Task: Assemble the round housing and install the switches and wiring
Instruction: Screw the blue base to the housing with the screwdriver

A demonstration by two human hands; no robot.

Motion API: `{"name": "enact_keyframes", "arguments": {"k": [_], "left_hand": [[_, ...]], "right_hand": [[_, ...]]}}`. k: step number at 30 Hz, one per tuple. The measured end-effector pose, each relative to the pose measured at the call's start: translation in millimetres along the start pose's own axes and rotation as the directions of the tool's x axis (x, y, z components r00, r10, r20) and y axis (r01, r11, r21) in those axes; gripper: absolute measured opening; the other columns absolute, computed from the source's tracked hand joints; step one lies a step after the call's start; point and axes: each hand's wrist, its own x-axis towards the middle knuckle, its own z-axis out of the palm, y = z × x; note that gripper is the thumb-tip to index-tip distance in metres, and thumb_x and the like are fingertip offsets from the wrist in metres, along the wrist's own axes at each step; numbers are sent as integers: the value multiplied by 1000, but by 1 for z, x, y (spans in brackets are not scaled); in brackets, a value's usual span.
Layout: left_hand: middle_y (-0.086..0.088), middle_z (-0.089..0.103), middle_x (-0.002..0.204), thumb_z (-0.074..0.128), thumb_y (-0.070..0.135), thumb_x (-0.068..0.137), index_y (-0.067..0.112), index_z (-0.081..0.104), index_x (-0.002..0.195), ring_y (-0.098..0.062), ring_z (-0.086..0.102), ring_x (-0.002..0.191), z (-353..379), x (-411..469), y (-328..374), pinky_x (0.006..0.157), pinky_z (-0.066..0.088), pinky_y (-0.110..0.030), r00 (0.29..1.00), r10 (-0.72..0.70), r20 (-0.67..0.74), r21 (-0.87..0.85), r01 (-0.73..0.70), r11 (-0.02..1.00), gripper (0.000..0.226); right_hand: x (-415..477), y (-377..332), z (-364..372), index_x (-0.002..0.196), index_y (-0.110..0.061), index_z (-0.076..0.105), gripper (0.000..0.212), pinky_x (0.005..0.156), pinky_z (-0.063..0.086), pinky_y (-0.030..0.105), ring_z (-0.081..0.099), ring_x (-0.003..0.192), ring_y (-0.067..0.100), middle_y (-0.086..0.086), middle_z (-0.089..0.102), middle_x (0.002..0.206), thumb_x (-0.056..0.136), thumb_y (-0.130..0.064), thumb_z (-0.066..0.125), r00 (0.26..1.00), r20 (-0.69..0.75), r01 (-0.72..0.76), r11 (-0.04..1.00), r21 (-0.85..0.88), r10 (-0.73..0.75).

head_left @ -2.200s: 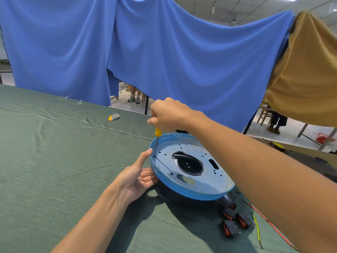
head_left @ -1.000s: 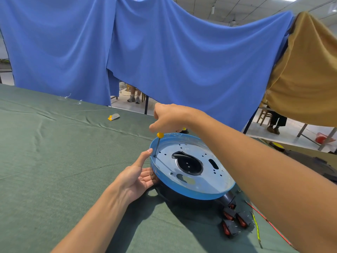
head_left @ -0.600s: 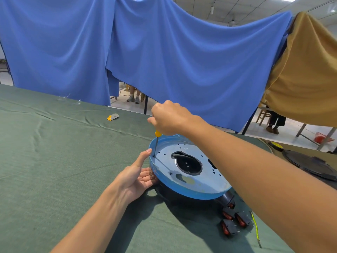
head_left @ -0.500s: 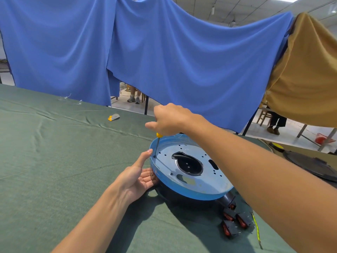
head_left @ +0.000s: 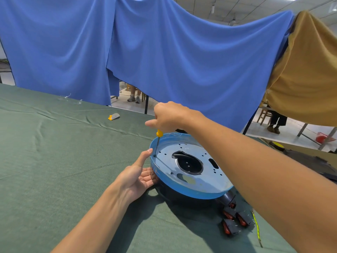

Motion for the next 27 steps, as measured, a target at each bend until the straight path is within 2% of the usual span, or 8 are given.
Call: {"name": "enact_keyframes", "arguments": {"k": [4, 7, 9, 14, 16, 20, 23, 27], "left_hand": [[-28, 71, 99, 82, 34, 68, -9, 55, 110, -36, 73, 89, 0, -1, 0, 60, 61, -39, 1000, -1, 12, 6, 1, 1000, 65], [-28, 71, 97, 82, 33, 68, -8, 55, 108, -36, 73, 87, 1, -1, 1, 57, 60, -38, 1000, -5, 7, 2, 5, 1000, 64], [-28, 72, 95, 82, 33, 68, -8, 55, 104, -36, 73, 86, 1, -1, 1, 57, 60, -38, 1000, -4, 1, 2, 4, 1000, 61], [-27, 72, 95, 81, 32, 73, -8, 55, 107, -36, 73, 87, 1, -1, 1, 60, 61, -39, 1000, -8, -3, 1, 8, 1000, 59], [-27, 72, 94, 81, 33, 73, -7, 55, 107, -36, 73, 87, 1, -1, 1, 60, 61, -39, 1000, -8, -6, 1, 8, 1000, 59], [-27, 72, 94, 82, 33, 72, -8, 55, 107, -36, 73, 87, 1, 0, 1, 60, 61, -39, 1000, -8, -11, 2, 8, 1000, 60], [-27, 72, 97, 82, 33, 70, -8, 55, 109, -36, 73, 89, 0, 1, 1, 62, 61, -39, 1000, -6, -3, 4, 6, 1000, 63], [-27, 71, 98, 84, 34, 63, -8, 56, 108, -36, 73, 89, 0, 1, 1, 60, 61, -39, 1000, 0, 3, 15, 0, 1000, 68]], "right_hand": [[-3, -5, -16, 117, -9, 50, 28, 47, 52, 22, 65, 65, 17, 7, 59, 85, 94, -25, 54, 980, 196, 29, 997, 66, -41], [-1, -2, -13, 103, -9, 57, 14, 39, 46, 18, 64, 47, 13, 8, 62, 72, 89, -11, 55, 993, 97, 71, 997, 30, -74], [1, 2, -7, 84, -12, 56, 3, 43, 44, 23, 61, 50, 19, 8, 59, 70, 86, -10, 55, 997, -3, 76, 997, -23, -76], [6, 12, 7, 62, -14, 36, 37, 51, 32, 30, 41, 59, 24, 6, 41, 62, 95, -24, 48, 996, -79, 32, 999, -9, -32], [6, 13, 7, 62, -15, 35, 37, 51, 31, 30, 38, 60, 23, 4, 37, 64, 95, -25, 47, 996, -87, 9, 1000, 17, -8], [6, 14, 6, 69, -13, 51, 28, 55, 42, 30, 59, 65, 24, 6, 56, 66, 95, -25, 51, 998, -58, 16, 999, 34, -14], [3, 11, -2, 77, -11, 56, 38, 45, 46, 21, 62, 51, 15, 2, 62, 62, 95, -44, 53, 999, 43, 16, 998, 68, -19], [-2, 7, -14, 114, -11, 53, 29, 35, 41, 13, 60, 42, 5, 2, 58, 76, 92, -30, 57, 982, 183, 30, 997, 72, -43]]}}
